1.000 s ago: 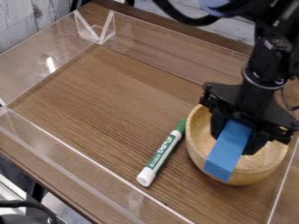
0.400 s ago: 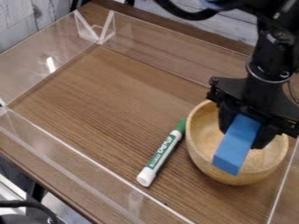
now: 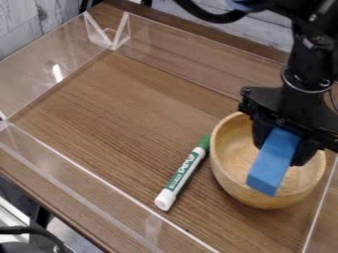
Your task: Put the blue block in the brown bowl
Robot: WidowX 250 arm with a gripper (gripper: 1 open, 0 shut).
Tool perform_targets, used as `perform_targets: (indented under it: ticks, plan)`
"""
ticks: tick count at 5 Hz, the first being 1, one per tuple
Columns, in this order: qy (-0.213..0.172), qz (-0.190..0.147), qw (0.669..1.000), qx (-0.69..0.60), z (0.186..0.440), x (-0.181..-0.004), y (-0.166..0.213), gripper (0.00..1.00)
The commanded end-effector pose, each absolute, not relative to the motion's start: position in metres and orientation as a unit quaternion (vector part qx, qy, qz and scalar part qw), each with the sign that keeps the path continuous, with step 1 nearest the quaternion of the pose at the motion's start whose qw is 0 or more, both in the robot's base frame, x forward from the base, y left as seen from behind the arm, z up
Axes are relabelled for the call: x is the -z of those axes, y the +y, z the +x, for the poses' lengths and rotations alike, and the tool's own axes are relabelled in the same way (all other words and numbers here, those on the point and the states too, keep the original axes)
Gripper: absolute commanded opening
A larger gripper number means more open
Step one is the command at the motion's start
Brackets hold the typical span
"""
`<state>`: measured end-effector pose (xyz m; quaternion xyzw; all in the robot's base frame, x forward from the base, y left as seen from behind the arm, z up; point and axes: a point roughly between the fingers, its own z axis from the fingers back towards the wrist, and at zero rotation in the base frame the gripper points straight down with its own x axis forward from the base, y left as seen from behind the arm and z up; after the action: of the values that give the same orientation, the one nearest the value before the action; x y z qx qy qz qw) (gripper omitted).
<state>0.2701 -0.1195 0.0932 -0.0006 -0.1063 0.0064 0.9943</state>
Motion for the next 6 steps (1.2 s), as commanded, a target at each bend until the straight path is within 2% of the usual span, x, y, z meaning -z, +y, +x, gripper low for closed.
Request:
perform_targets:
  ticks: [1, 2, 6]
  plan:
    - [-0.136, -0.018, 0.991, -0.01, 0.279, -0.107, -0.124, 0.0]
    - [-0.139, -0.022, 0.99, -0.01, 0.281, -0.105, -0.126, 1.0]
    - [-0.142, -0.037, 0.989, -0.021, 0.279, -0.137, -0.123, 1.0]
